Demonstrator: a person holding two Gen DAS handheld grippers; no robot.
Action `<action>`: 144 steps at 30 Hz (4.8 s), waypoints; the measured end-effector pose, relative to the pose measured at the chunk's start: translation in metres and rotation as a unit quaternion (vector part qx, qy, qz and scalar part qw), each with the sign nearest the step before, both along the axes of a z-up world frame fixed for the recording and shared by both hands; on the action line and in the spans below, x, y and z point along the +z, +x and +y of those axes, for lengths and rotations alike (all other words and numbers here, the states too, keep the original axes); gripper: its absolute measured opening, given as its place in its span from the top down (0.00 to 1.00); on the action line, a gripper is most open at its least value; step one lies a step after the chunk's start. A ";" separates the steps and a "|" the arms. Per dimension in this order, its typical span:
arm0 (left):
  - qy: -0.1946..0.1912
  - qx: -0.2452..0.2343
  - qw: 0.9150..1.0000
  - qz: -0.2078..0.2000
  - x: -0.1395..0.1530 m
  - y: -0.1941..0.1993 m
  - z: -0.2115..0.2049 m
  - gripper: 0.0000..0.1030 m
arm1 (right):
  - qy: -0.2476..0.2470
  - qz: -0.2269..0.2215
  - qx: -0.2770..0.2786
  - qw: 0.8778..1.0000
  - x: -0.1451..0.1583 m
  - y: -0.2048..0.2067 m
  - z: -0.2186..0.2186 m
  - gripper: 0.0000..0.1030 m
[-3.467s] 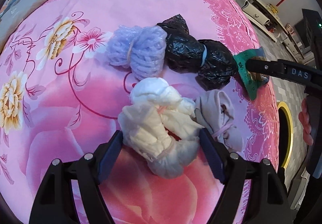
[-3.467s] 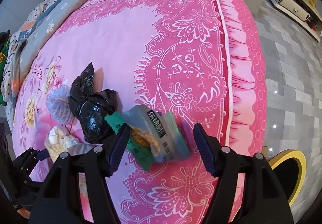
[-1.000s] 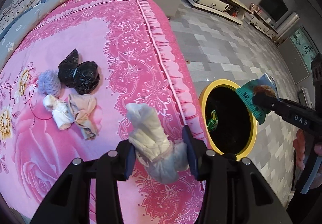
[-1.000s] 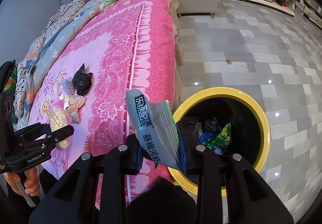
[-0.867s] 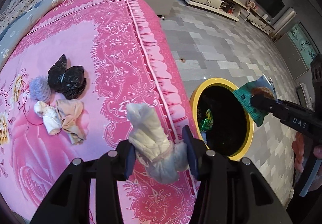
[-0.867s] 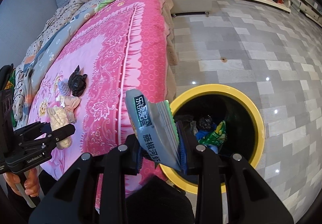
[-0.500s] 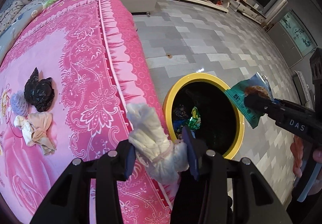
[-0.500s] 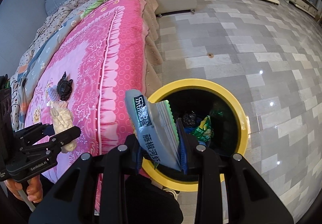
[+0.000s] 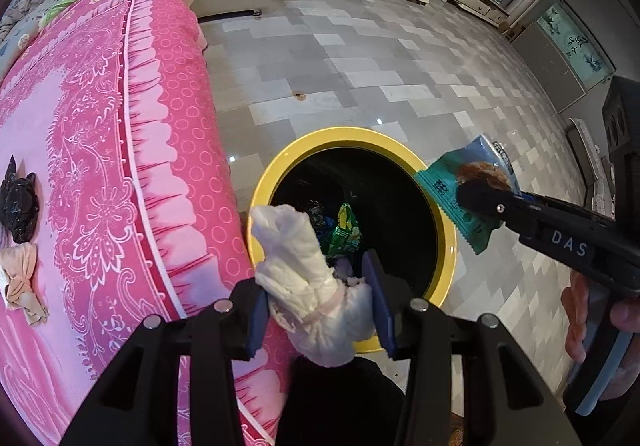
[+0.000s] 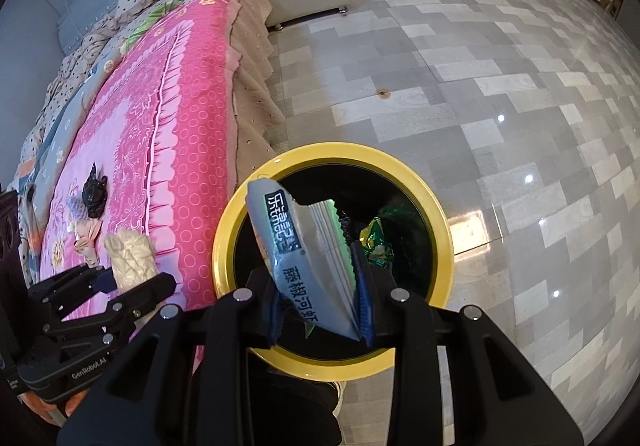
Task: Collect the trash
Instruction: 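Open both tools to drop the white bag and cookie packet into the bin, then move both tools back to the bedspread toward the knit ball and grey cloth, then grasp the lavender knit ball with the left tool while the right tool grasps the grey cloth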
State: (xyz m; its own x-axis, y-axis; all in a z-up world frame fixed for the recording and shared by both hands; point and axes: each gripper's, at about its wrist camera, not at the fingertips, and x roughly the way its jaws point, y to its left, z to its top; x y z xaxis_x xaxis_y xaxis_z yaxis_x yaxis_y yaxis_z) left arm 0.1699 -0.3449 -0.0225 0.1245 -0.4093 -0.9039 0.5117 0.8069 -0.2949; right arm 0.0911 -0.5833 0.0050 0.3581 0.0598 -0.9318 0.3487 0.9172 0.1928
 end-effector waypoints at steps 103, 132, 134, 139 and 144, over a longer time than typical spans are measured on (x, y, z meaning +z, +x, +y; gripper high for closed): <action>-0.030 0.279 0.959 0.031 -0.095 0.167 0.375 0.92 | 0.101 0.083 0.309 0.942 -0.099 0.197 0.400 0.69; -0.018 0.303 0.952 -0.037 -0.050 0.169 0.396 0.59 | 0.105 0.050 0.316 0.941 -0.064 0.159 0.370 0.76; -0.017 0.304 0.952 -0.033 -0.053 0.177 0.391 0.55 | 0.110 0.049 0.316 0.941 -0.064 0.158 0.366 0.75; -0.018 0.306 0.952 -0.020 -0.069 0.199 0.377 0.49 | 0.114 0.052 0.317 0.940 -0.067 0.158 0.358 0.75; 0.011 0.286 0.958 -0.029 -0.078 0.217 0.349 0.45 | 0.117 0.058 0.312 0.941 -0.073 0.159 0.347 0.75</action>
State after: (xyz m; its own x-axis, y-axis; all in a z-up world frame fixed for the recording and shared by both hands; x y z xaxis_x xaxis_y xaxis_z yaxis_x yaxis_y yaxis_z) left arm 0.3869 0.0042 -0.1006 0.3719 -0.2408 -0.8965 -0.0003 0.9657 -0.2596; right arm 0.2496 -0.2361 -0.0682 0.0826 0.4328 -0.8977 -0.2134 0.8875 0.4083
